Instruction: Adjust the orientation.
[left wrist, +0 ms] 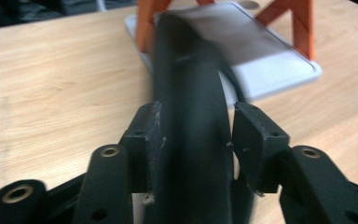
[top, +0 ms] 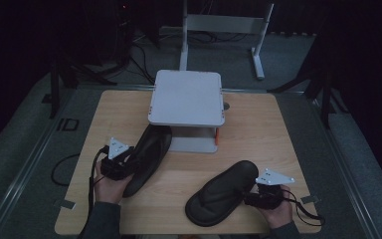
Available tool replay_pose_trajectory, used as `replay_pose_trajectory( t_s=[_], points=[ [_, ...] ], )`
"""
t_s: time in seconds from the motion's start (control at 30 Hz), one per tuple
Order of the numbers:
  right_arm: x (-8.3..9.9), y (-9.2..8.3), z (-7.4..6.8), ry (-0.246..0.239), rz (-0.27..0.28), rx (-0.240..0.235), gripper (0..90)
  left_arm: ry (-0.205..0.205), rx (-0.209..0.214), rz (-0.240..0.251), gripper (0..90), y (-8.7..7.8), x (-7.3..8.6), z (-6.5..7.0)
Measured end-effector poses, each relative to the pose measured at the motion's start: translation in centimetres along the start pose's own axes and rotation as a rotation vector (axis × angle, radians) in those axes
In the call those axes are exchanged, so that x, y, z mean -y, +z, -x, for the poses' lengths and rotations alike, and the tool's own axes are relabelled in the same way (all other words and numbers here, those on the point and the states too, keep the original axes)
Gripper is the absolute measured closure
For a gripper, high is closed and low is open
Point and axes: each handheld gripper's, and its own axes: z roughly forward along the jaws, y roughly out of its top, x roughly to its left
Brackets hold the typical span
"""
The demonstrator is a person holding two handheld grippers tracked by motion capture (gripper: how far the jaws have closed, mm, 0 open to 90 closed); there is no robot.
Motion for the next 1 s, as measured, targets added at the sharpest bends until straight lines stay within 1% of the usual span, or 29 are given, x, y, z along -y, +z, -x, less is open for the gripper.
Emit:
replay_pose_trajectory(
  t_s=[0.03,0.1,0.17,0.23,0.33,0.37,0.43,0.47,0.5,0.53,0.57,0.6,0.63,0.67,0.7,0.73,0.77,0.8,0.83,0.9,0.93,1.0],
  points=[
    [0.0,0.0,0.0,0.000,0.000,0.000,39.3,0.009,-0.004,-0.016,50.4,0.4,0.1,0.0],
    [0.0,0.0,0.0,-0.002,0.001,0.001,39.3,0.024,-0.033,-0.041,48.9,1.2,0.3,0.0],
    [0.0,-0.1,0.0,-0.003,0.001,0.002,39.2,0.028,-0.022,-0.042,47.9,1.6,0.3,0.0],
    [0.0,-0.1,0.0,-0.004,0.001,0.003,39.1,0.052,-0.065,-0.054,47.3,1.9,0.3,0.1],
    [0.0,-0.1,0.0,-0.003,0.000,-0.001,38.9,0.058,-0.091,-0.059,44.9,2.5,0.4,-0.3],
    [0.1,-0.1,0.0,-0.005,-0.001,0.000,38.8,0.058,-0.088,-0.073,44.8,2.7,0.5,-0.5],
    [0.1,-0.1,0.0,-0.005,-0.001,0.001,38.8,0.063,-0.097,-0.101,45.2,3.3,0.8,-0.9],
    [0.0,-0.1,0.0,-0.005,0.000,0.000,38.8,0.062,-0.096,-0.116,46.8,3.7,0.9,-1.1],
    [0.0,-0.1,0.0,-0.005,0.000,0.000,38.8,0.057,-0.082,-0.133,51.4,4.0,1.1,-1.3],
    [0.1,-0.1,-0.1,-0.004,-0.001,-0.001,38.8,0.053,-0.072,-0.143,56.8,4.2,1.2,-1.4],
    [0.1,-0.1,-0.1,-0.005,-0.002,-0.001,38.8,0.049,-0.057,-0.148,64.2,4.2,1.2,-1.4],
    [0.1,-0.1,-0.1,-0.006,-0.002,-0.001,38.8,0.038,-0.078,-0.148,69.8,4.2,1.2,-1.2],
    [0.1,0.0,0.0,-0.006,-0.002,-0.002,38.8,0.016,-0.062,-0.149,76.3,4.0,1.1,-1.3],
    [0.1,0.0,0.0,-0.007,-0.002,-0.002,38.8,-0.015,-0.035,-0.149,77.5,4.0,1.0,-1.2],
    [0.1,0.0,0.0,-0.007,-0.002,-0.002,38.8,-0.024,-0.032,-0.149,79.1,3.9,0.9,-0.8],
    [0.1,0.0,0.0,-0.006,-0.003,-0.002,38.9,-0.023,-0.035,-0.152,80.7,3.9,0.8,-0.3],
    [0.1,0.1,0.0,-0.007,-0.003,-0.002,38.9,-0.036,-0.018,-0.149,82.0,4.1,0.7,0.1],
    [0.1,0.1,0.0,-0.006,-0.002,-0.003,38.9,-0.050,-0.011,-0.144,81.9,4.3,0.7,0.6],
    [0.1,0.0,0.0,-0.006,-0.002,-0.003,38.9,-0.056,-0.008,-0.142,81.9,4.5,0.5,1.1],
    [0.1,0.0,0.0,-0.006,-0.001,-0.002,38.9,-0.068,0.016,-0.137,81.8,4.9,0.3,2.0],
    [0.1,0.0,-0.1,-0.007,-0.001,-0.002,38.9,-0.066,0.029,-0.137,81.8,5.2,0.2,2.7],
    [0.1,0.0,-0.1,-0.008,-0.002,-0.002,38.9,-0.079,0.044,-0.139,82.0,5.9,0.0,4.2]
  ],
)
